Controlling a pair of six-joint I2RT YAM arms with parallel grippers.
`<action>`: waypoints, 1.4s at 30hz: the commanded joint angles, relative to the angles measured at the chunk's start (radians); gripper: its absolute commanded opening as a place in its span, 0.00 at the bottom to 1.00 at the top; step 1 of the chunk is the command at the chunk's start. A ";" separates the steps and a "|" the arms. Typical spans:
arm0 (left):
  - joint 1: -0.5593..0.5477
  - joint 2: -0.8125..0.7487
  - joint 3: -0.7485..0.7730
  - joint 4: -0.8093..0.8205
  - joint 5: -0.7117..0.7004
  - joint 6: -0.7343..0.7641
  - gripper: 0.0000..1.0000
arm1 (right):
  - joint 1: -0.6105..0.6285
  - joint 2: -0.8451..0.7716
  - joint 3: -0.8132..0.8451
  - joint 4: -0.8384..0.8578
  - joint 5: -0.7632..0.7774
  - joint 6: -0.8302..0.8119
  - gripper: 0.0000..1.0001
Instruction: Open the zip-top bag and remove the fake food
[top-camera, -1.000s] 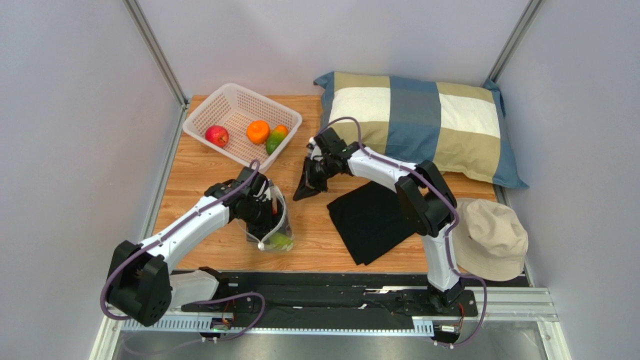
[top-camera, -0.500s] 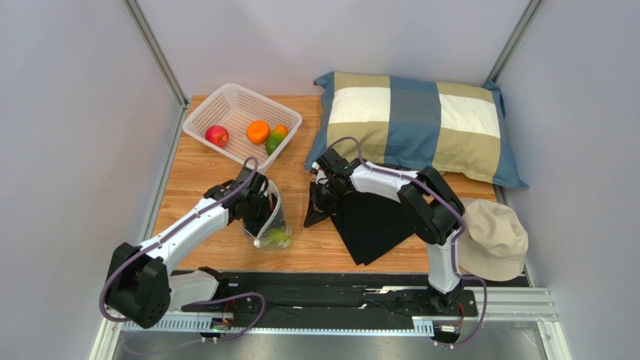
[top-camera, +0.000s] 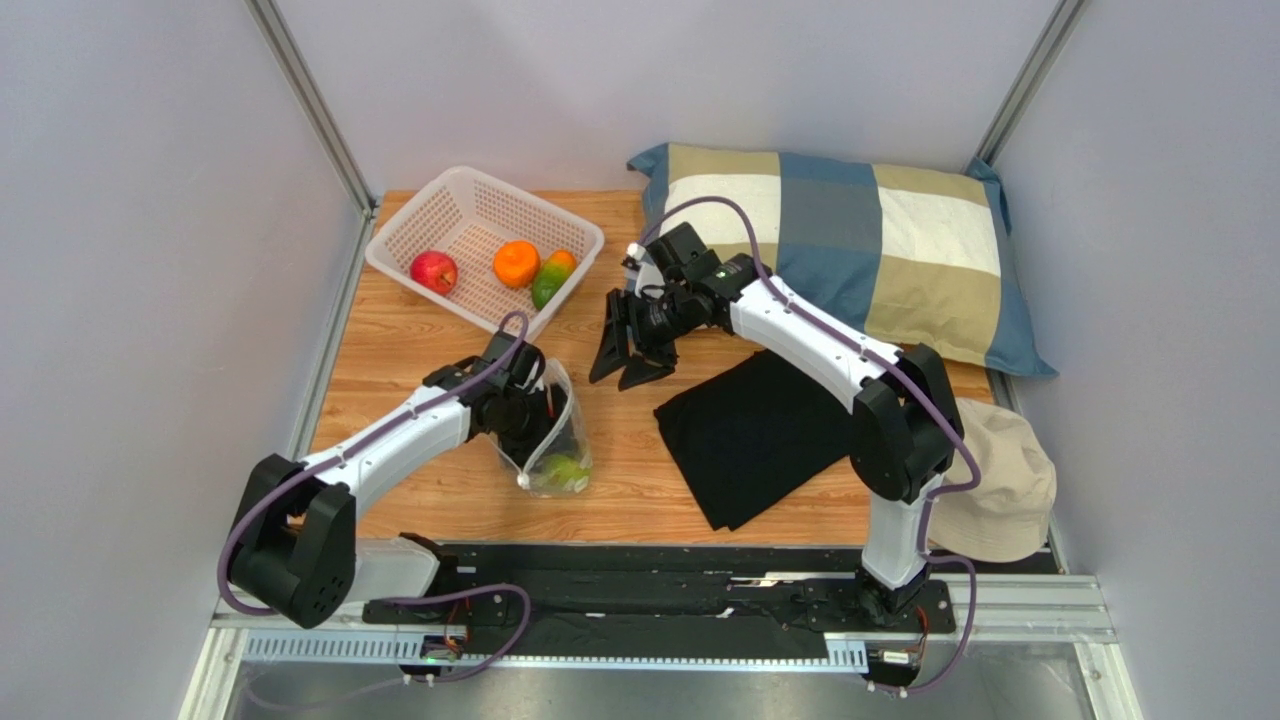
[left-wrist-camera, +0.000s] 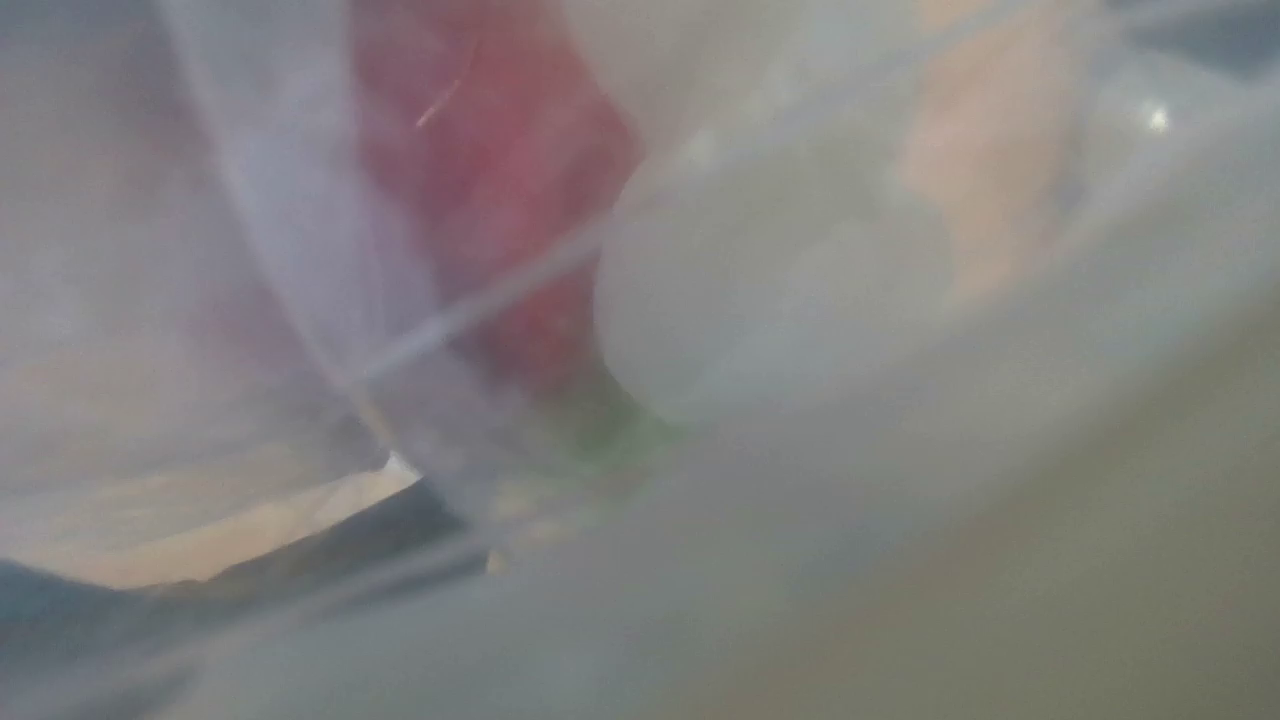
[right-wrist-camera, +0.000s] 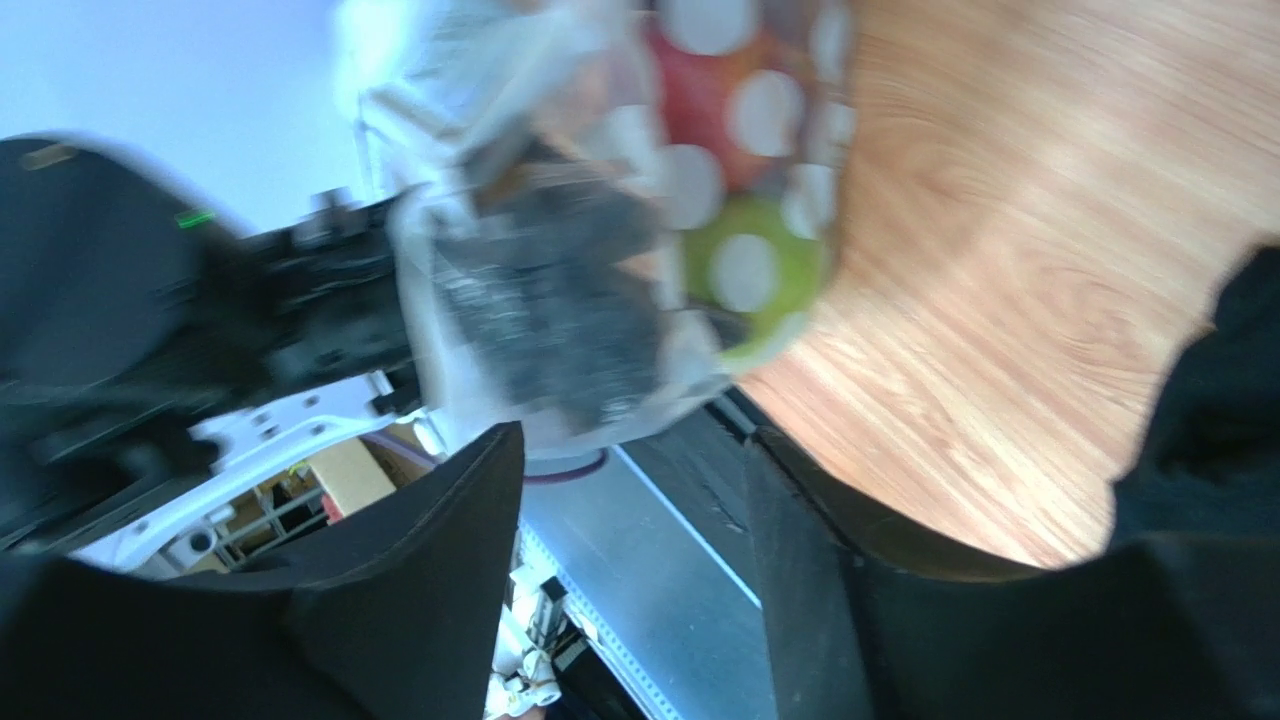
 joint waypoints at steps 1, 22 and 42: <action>-0.004 0.069 -0.049 0.092 -0.043 0.052 0.16 | 0.027 -0.054 0.074 0.052 -0.073 0.045 0.62; -0.005 -0.111 0.071 -0.089 -0.045 0.073 0.00 | 0.096 0.029 0.161 -0.165 0.153 -0.086 0.00; -0.015 -0.246 0.023 -0.045 0.010 0.013 0.42 | 0.094 -0.062 0.266 -0.251 0.257 -0.073 0.00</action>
